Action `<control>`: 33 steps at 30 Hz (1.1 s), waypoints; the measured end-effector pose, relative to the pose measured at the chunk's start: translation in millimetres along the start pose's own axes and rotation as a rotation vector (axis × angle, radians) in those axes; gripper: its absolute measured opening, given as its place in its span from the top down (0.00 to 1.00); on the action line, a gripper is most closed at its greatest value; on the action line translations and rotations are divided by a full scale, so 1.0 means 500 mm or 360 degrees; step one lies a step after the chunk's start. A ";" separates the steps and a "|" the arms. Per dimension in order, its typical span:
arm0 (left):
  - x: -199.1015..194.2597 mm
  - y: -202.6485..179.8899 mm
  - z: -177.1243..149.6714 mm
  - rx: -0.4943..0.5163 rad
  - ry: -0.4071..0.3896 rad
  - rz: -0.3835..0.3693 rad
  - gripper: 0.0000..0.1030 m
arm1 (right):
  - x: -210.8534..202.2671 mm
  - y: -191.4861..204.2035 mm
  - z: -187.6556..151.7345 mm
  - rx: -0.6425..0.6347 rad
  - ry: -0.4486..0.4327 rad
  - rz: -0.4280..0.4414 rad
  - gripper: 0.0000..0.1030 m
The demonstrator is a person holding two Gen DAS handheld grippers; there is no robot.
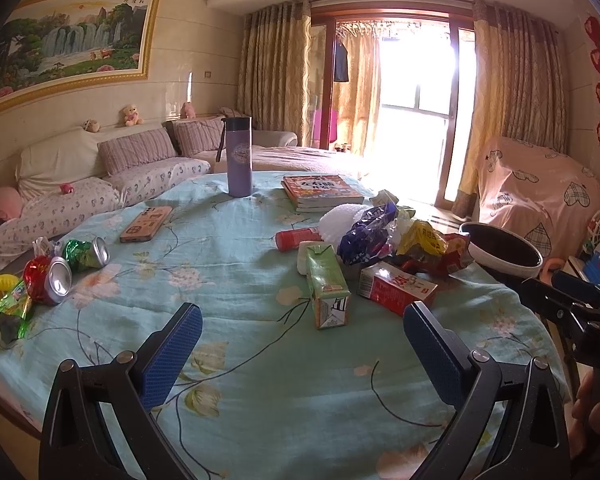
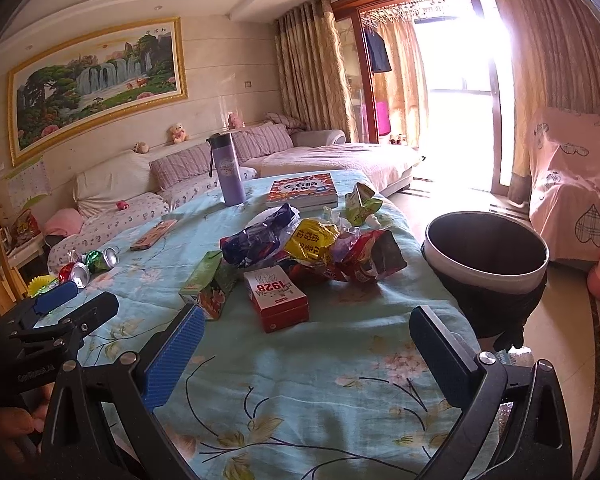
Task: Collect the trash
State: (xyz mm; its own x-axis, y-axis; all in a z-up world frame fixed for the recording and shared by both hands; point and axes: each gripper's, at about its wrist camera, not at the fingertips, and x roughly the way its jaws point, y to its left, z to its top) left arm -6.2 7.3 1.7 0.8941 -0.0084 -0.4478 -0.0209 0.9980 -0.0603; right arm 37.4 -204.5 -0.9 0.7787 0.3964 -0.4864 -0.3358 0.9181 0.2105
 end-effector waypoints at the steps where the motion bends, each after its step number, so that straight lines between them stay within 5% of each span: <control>1: 0.000 0.000 -0.001 0.0000 0.0001 -0.0001 0.02 | 0.001 0.000 -0.001 0.0001 0.0003 0.0003 0.00; 15: 0.045 0.008 0.003 -0.0032 0.0123 -0.0020 0.02 | 0.033 -0.011 -0.003 0.0033 0.0089 0.0108 0.00; 22: 0.129 0.005 0.028 -0.0018 0.0299 -0.0024 0.07 | 0.097 -0.018 0.003 0.0035 0.0236 0.0226 0.01; 33: 0.243 0.006 0.070 -0.0032 0.0444 -0.0083 0.12 | 0.211 -0.019 0.017 -0.0031 0.0464 0.0350 0.17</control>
State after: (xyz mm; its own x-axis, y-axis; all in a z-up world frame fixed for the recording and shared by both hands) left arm 118.1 11.4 -21.7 0.7367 -0.0793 -0.6716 0.0105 0.9943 -0.1059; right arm 127.1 -171.4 -46.8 0.5038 0.5653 -0.6532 -0.4905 0.8096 0.3223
